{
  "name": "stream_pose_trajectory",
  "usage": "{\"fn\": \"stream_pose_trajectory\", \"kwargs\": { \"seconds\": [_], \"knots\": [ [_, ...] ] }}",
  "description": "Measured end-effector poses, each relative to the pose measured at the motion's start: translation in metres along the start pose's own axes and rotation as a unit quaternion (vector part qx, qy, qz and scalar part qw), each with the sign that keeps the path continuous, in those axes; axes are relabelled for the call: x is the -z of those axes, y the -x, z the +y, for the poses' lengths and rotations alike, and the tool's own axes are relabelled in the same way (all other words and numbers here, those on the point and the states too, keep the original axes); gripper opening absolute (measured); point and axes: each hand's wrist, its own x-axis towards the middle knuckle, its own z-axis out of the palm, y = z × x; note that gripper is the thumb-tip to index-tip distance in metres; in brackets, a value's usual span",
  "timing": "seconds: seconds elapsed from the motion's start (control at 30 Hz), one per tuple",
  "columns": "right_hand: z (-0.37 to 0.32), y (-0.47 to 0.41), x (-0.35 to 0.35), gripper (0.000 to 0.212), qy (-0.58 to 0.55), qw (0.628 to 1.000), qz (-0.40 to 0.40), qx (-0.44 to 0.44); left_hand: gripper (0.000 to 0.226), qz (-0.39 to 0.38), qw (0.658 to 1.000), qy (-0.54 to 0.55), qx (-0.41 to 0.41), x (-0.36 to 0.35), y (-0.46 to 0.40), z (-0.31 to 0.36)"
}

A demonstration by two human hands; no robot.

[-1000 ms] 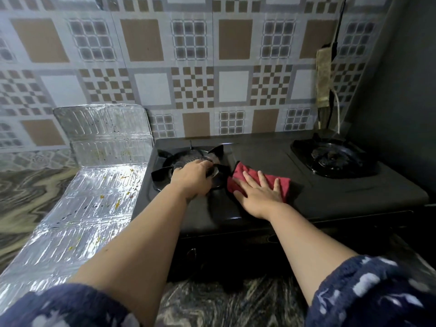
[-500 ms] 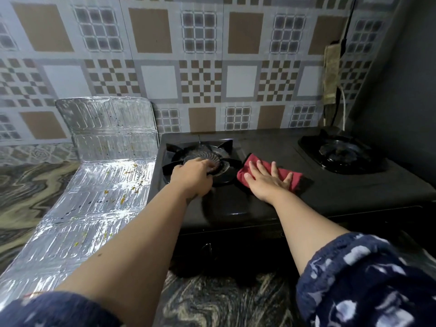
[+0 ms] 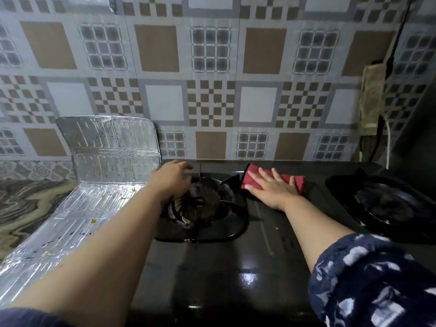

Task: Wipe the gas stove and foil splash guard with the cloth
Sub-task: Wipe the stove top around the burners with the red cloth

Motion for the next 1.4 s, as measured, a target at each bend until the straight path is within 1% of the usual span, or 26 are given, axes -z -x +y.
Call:
{"fn": "stream_pose_trajectory", "kwargs": {
  "seconds": [0.13, 0.3, 0.43, 0.53, 0.67, 0.77, 0.87, 0.93, 0.97, 1.07, 1.17, 1.3, 1.4],
  "knots": [
    [0.001, -0.049, 0.007, 0.065, 0.008, 1.000, -0.003, 0.024, 0.040, 0.006, 1.000, -0.001, 0.030, -0.010, -0.027, -0.010],
    [-0.007, -0.082, 0.010, 0.065, 0.008, 0.998, -0.019, 0.053, 0.041, 0.003, 0.999, 0.005, 0.054, -0.016, -0.039, -0.027],
    [-0.022, -0.102, 0.014, 0.065, 0.017, 0.993, -0.045, 0.103, 0.039, 0.005, 0.998, 0.010, 0.067, -0.018, -0.039, -0.044],
    [-0.039, -0.120, 0.017, 0.065, 0.019, 0.987, -0.072, 0.145, 0.038, 0.013, 0.996, 0.038, 0.079, -0.014, -0.042, -0.053],
    [-0.082, -0.150, 0.017, 0.070, 0.013, 0.972, -0.130, 0.196, 0.037, 0.016, 0.995, 0.047, 0.090, -0.013, -0.048, -0.063],
    [-0.123, -0.162, 0.015, 0.070, -0.001, 0.957, -0.171, 0.232, 0.037, 0.019, 0.993, 0.056, 0.099, -0.013, -0.050, -0.071],
    [-0.159, -0.172, 0.018, 0.072, -0.033, 0.933, -0.228, 0.276, 0.038, 0.029, 0.992, 0.050, 0.112, -0.010, -0.048, -0.078],
    [-0.176, -0.182, 0.020, 0.077, -0.059, 0.918, -0.284, 0.272, 0.039, 0.035, 0.991, 0.049, 0.121, -0.009, -0.046, -0.083],
    [-0.184, -0.185, 0.021, 0.078, -0.057, 0.914, -0.297, 0.272, 0.039, 0.038, 0.990, 0.047, 0.124, -0.010, -0.045, -0.086],
    [-0.203, -0.192, 0.016, 0.077, -0.027, 0.907, -0.287, 0.308, 0.041, 0.039, 0.988, 0.047, 0.140, -0.011, -0.043, -0.091],
    [-0.205, -0.194, 0.011, 0.066, -0.028, 0.894, -0.262, 0.363, 0.041, 0.038, 0.987, 0.042, 0.148, -0.010, -0.043, -0.087],
    [-0.183, -0.197, 0.015, 0.052, -0.069, 0.868, -0.284, 0.402, 0.040, 0.030, 0.989, 0.031, 0.138, -0.008, -0.046, -0.075],
    [-0.163, -0.197, 0.015, 0.050, -0.110, 0.860, -0.287, 0.407, 0.040, 0.027, 0.991, 0.026, 0.126, -0.009, -0.049, -0.061]
  ]
}}
